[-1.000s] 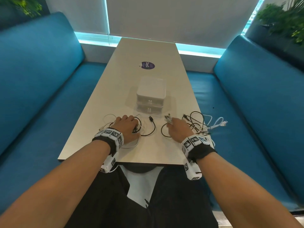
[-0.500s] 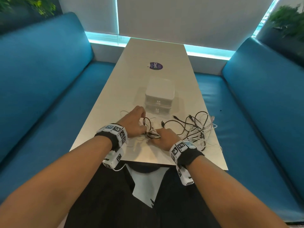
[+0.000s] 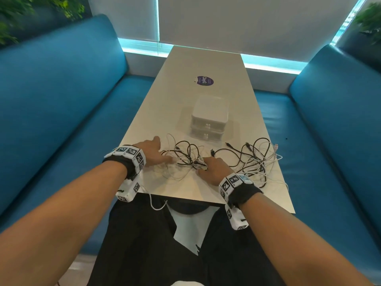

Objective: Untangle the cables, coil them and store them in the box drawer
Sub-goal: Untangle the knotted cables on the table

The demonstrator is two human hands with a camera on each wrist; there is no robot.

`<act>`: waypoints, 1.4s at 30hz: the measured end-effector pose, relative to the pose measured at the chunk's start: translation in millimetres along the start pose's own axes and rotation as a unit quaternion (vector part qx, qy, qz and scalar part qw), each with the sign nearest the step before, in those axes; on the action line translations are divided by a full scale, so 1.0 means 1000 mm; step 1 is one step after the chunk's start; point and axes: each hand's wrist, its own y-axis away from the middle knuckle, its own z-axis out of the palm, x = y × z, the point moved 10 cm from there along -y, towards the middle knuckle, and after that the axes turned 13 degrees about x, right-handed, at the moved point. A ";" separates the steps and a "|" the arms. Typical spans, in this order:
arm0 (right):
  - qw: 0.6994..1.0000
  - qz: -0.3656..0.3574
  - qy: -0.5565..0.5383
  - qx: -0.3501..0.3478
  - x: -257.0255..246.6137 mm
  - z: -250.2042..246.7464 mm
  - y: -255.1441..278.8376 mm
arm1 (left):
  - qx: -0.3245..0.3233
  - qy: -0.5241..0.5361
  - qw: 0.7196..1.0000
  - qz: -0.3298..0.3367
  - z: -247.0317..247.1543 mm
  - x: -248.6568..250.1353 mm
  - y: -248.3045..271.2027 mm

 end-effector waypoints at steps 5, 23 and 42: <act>1.000 -0.007 0.011 -0.004 -0.002 0.002 0.002 | -0.053 0.051 0.997 -0.009 0.022 0.002 0.011; 1.000 0.003 0.022 -0.015 -0.001 -0.003 0.012 | 0.057 0.026 0.998 -0.027 0.014 0.022 -0.014; 0.998 0.019 -0.022 0.051 -0.003 -0.026 0.012 | 0.011 -0.042 0.997 0.070 0.035 0.025 -0.014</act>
